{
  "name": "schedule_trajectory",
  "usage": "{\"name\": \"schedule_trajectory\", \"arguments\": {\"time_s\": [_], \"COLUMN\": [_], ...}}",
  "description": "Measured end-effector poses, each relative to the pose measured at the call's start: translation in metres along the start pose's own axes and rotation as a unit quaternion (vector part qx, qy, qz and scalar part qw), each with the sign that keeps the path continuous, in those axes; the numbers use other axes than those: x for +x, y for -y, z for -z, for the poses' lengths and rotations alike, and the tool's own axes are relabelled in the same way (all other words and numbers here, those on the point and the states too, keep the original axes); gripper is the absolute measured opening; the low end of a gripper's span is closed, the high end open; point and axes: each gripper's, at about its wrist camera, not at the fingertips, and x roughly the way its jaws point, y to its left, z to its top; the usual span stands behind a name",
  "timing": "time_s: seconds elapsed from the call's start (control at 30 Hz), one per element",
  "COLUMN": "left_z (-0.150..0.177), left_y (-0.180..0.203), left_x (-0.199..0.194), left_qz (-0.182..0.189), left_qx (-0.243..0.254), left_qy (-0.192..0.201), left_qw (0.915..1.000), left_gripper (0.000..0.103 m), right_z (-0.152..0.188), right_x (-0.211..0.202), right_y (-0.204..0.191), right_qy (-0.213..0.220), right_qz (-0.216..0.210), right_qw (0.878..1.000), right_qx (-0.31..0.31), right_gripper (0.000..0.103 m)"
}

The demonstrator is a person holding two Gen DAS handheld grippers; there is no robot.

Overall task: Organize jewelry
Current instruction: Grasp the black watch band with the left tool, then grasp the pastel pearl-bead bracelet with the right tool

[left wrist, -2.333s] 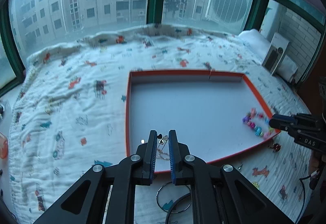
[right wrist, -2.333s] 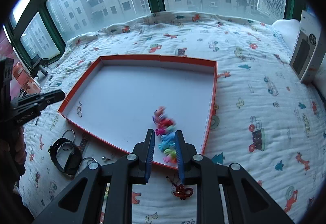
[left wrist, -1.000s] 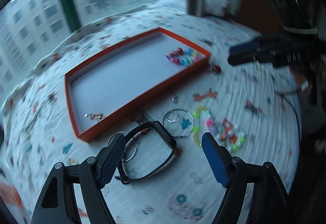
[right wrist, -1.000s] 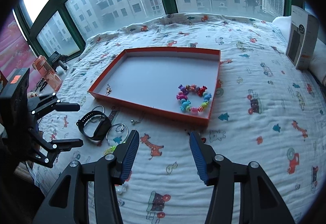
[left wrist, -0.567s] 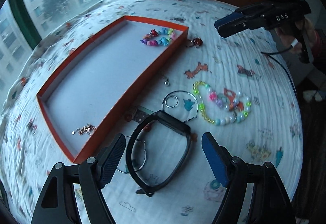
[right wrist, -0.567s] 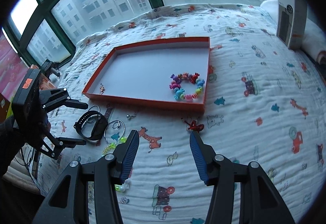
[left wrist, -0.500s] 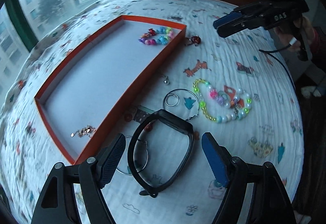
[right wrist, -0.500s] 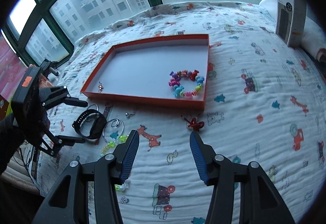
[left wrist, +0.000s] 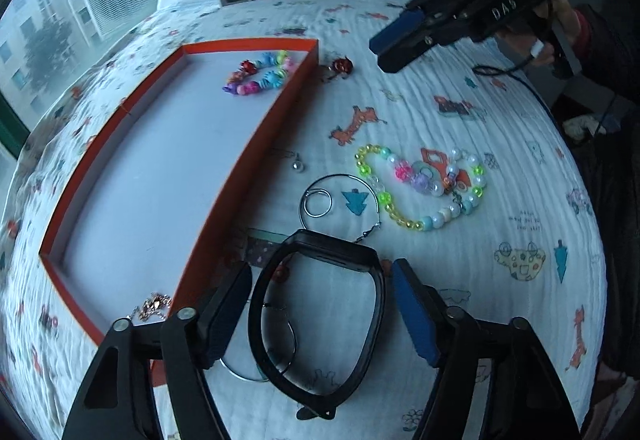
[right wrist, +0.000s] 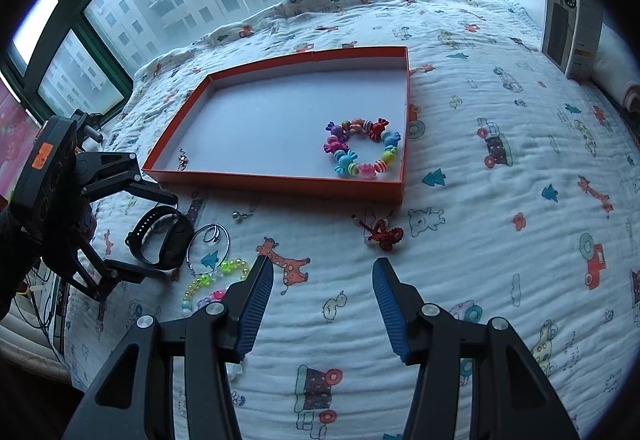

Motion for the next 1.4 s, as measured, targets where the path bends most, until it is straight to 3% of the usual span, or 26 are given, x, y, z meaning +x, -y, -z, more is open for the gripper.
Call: {"name": "schedule_trajectory", "arguments": {"time_s": [0.43,0.67,0.93,1.03,1.2,1.4], "left_z": [0.004,0.004,0.005,0.009,0.017,0.029], "left_y": [0.007,0.012,0.019,0.024,0.032,0.039], "left_x": [0.001,-0.006,-0.027,-0.037,-0.054,-0.071], "left_qz": [-0.018,-0.042,-0.059,-0.069,-0.085,-0.099], "left_qx": [-0.023,-0.077,-0.162,-0.182,-0.215,-0.243], "left_qy": [0.006,0.018,0.048,0.055,0.07,0.083], "left_qw": [0.9995,0.996,0.9839,0.9792,0.9705,0.9613], "left_gripper": [0.056,0.054,0.054,0.054,0.054,0.054], "right_z": [0.005,0.01,0.021,0.026,0.03,0.032], "right_x": [0.003,0.001,0.01,0.015,0.023,0.028], "right_y": [-0.002,-0.017,-0.05,-0.065,-0.076,-0.075], "right_qy": [-0.008,-0.014,-0.035,-0.039,-0.048,-0.054], "right_qz": [0.0,-0.002,-0.025,-0.039,-0.06,-0.057], "right_qw": [1.0,0.999,0.995,0.992,0.991,0.992], "right_qx": [-0.009,-0.041,-0.094,-0.11,-0.111,-0.096], "right_gripper": [0.057,0.057,0.056,0.049,0.028,0.026]}}
